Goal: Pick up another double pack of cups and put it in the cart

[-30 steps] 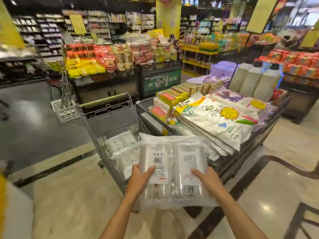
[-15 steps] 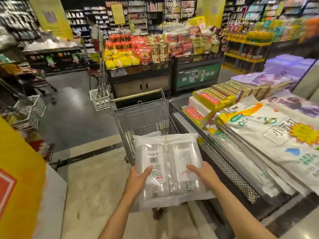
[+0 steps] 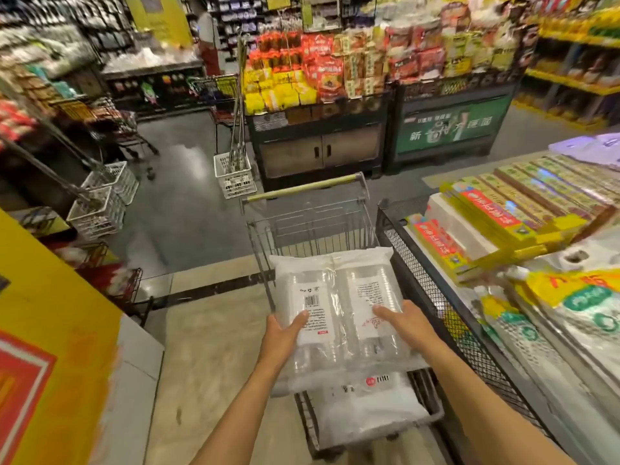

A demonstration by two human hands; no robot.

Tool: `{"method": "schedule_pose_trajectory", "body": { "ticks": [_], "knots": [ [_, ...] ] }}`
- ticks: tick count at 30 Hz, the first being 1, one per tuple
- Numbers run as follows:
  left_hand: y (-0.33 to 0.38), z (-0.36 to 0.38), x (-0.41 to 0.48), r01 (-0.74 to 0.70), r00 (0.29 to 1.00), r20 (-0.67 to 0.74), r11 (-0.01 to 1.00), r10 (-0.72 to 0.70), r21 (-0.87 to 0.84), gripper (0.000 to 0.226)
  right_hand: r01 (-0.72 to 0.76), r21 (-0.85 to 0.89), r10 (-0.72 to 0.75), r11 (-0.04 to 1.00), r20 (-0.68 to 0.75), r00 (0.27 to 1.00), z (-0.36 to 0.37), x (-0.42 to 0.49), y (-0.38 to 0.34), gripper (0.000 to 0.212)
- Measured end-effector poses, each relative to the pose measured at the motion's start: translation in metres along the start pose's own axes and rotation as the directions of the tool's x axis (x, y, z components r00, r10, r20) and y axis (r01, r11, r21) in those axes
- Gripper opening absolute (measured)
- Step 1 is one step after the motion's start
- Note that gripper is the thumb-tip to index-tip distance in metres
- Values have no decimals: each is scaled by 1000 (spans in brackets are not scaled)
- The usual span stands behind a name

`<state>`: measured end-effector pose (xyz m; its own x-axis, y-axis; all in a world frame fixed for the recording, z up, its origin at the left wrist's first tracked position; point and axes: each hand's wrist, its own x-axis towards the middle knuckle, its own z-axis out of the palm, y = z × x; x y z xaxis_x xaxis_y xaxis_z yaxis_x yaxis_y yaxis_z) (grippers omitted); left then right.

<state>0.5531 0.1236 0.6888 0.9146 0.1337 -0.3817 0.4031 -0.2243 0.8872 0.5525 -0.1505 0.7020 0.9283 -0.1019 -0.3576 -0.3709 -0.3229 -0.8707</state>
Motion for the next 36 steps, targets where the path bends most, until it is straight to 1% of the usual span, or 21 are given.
{"method": "schedule_pose_trajectory", "body": {
  "ticks": [3,6,9,11,13,14,16,18,19,21,23,24,26,27,29,30,31,32,34,36],
  "knots": [
    [5,8,51,29,999,26,999,-28,-24,57,-28,-19,28,999,10,1000,5,46,-6,38],
    [3,12,108,75,996,43,996,-73,-52,63,-84,-58,84,995,-7,996,17,98,-16,38],
    [-7,20,172,144,988,64,987,-139,-72,70,-142,-111,145,984,12,989,33,153,-24,18],
    [-12,25,213,195,979,84,977,-189,-83,70,-187,-130,189,974,-3,982,40,196,-24,23],
    [-22,32,251,258,962,110,964,-250,-62,71,-233,-152,238,961,14,971,47,235,-15,26],
    [-26,35,267,276,956,122,959,-268,-59,71,-254,-150,261,955,31,965,49,255,-4,31],
    [-37,44,298,303,945,141,952,-295,-41,77,-320,-145,330,936,51,943,50,291,19,36],
    [-45,54,324,357,924,157,934,-348,-27,88,-348,-140,360,927,71,930,52,320,39,37],
    [-50,59,335,366,920,158,931,-359,-17,86,-348,-142,358,927,53,932,56,327,30,36],
    [-62,69,353,361,919,168,933,-355,-3,78,-368,-145,375,919,30,926,62,343,39,27],
    [-77,76,365,349,921,175,937,-349,30,79,-403,-113,405,908,-1,914,68,353,52,14],
    [-86,79,368,351,919,178,935,-353,41,79,-417,-111,418,902,-15,908,71,360,65,14],
    [-99,81,367,398,895,190,915,-404,71,82,-454,-123,460,882,17,888,76,366,88,26],
    [-102,82,365,429,877,205,900,-435,73,86,-467,-128,476,875,49,878,78,370,109,36],
    [-107,86,362,472,848,227,877,-479,88,92,-500,-130,509,856,51,859,78,373,134,60],
    [-107,88,362,480,847,214,873,-487,90,91,-508,-123,518,852,58,854,76,380,154,65],
    [-107,90,361,481,851,192,872,-489,92,89,-508,-136,520,850,71,851,75,387,172,64],
    [-109,92,363,480,854,171,871,-491,101,87,-496,-160,512,854,82,855,74,391,171,63],
    [-110,96,363,482,853,155,866,-498,131,88,-502,-177,517,847,53,854,71,400,177,74],
    [-115,97,365,486,850,151,862,-504,143,87,-510,-183,526,840,48,849,71,403,182,81]
  ]
}}
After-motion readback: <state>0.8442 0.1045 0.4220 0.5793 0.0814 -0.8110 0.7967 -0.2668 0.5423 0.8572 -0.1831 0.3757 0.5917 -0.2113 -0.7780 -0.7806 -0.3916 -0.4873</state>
